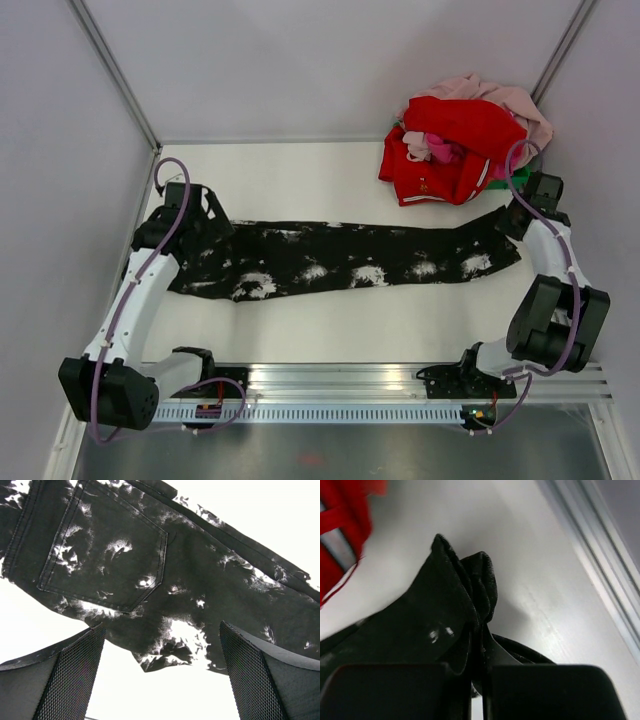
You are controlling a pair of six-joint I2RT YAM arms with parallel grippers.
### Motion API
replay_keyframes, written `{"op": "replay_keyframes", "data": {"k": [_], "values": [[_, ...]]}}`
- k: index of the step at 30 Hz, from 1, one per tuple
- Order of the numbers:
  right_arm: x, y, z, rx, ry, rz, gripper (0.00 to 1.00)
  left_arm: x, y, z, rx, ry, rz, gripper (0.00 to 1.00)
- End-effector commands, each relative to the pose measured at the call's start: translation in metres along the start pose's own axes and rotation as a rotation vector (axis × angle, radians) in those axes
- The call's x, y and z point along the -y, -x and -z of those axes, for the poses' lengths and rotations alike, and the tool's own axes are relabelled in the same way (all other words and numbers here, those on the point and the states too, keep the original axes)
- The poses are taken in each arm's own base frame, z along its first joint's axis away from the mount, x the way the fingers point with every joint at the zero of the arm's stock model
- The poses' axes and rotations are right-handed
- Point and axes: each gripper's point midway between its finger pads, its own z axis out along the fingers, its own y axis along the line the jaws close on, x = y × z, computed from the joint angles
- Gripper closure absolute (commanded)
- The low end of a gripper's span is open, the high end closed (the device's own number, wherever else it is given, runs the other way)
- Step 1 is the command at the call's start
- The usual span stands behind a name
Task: Fold and stack the trousers
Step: Fold the trousers
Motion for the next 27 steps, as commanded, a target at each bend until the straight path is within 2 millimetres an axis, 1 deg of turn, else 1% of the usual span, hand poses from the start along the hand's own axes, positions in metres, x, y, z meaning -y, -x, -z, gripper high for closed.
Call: {"op": "replay_keyframes", "data": {"k": [1,2,3,4,5,6,7,8,10,11,12,13,14,15,16,17,18,19,20,21,22,23,24,25,26,27], "values": [[-0.019,-0.022,0.016,-0.029,0.044,0.065,1.00,-0.001,0.015,0.015,0.054,-0.003,-0.010,0.00],[-0.035,-0.029,0.021,-0.036,0.089,0.096,1.00,0.000,0.018,0.018,0.063,-0.008,-0.007,0.00],[-0.044,-0.030,0.028,-0.022,0.120,0.108,1.00,-0.001,0.018,0.018,0.064,-0.007,-0.007,0.00],[-0.054,-0.039,0.031,-0.033,0.149,0.114,1.00,-0.002,0.018,0.018,0.067,-0.002,-0.006,0.00],[-0.073,-0.047,0.037,-0.035,0.194,0.151,1.00,-0.003,0.017,0.018,0.062,0.002,0.000,0.00],[-0.087,-0.050,0.045,-0.032,0.244,0.166,1.00,-0.004,0.017,0.018,0.061,0.006,0.007,0.00],[-0.109,-0.061,0.054,-0.040,0.295,0.203,1.00,-0.005,0.015,0.018,0.054,0.014,0.009,0.00],[-0.119,-0.065,0.059,-0.040,0.319,0.218,1.00,-0.007,0.013,0.018,0.047,0.020,0.021,0.00],[-0.146,-0.075,0.076,-0.039,0.389,0.269,1.00,-0.008,0.009,0.019,0.038,0.024,0.031,0.00],[-0.168,-0.087,0.089,-0.048,0.445,0.310,1.00,-0.011,0.005,0.018,0.026,0.033,0.039,0.00],[-0.179,-0.093,0.096,-0.055,0.479,0.326,1.00,-0.012,0.003,0.018,0.022,0.033,0.043,0.00],[-0.199,-0.102,0.109,-0.057,0.534,0.364,1.00,-0.013,0.002,0.021,0.030,0.031,0.050,0.00],[-0.212,-0.106,0.116,-0.055,0.573,0.360,1.00,-0.016,-0.003,0.020,0.022,0.038,0.056,0.00],[-0.226,-0.109,0.122,-0.063,0.615,0.366,1.00,-0.018,-0.004,0.021,0.026,0.039,0.059,0.00],[-0.241,-0.119,0.131,-0.070,0.653,0.386,1.00,-0.019,-0.004,0.026,0.041,0.035,0.065,0.00],[-0.253,-0.119,0.135,-0.060,0.676,0.380,1.00,-0.023,-0.007,0.026,0.038,0.044,0.070,0.00],[-0.265,-0.116,0.135,-0.056,0.669,0.346,1.00,-0.024,-0.006,0.028,0.048,0.048,0.075,0.00],[-0.278,-0.125,0.140,-0.063,0.687,0.351,1.00,-0.025,-0.005,0.032,0.063,0.042,0.081,0.00],[-0.288,-0.126,0.143,-0.057,0.698,0.338,1.00,-0.027,-0.004,0.034,0.073,0.044,0.085,0.00],[-0.304,-0.126,0.143,-0.059,0.718,0.294,1.00,-0.028,-0.002,0.036,0.087,0.046,0.087,0.00],[-0.317,-0.135,0.150,-0.068,0.749,0.288,1.00,-0.029,0.000,0.038,0.098,0.044,0.090,0.00],[-0.333,-0.132,0.154,-0.043,0.786,0.251,1.00,-0.029,0.002,0.041,0.112,0.041,0.091,0.00],[-0.342,-0.138,0.149,-0.052,0.787,0.220,1.00,-0.030,0.004,0.042,0.122,0.045,0.095,0.00],[-0.354,-0.150,0.155,-0.084,0.813,0.180,1.00,-0.031,0.005,0.043,0.127,0.047,0.097,0.00],[-0.365,-0.152,0.158,-0.082,0.834,0.158,1.00,-0.033,0.006,0.044,0.132,0.052,0.097,0.00],[-0.374,-0.160,0.153,-0.097,0.823,0.155,1.00,-0.035,0.006,0.045,0.139,0.060,0.100,0.00]]}}
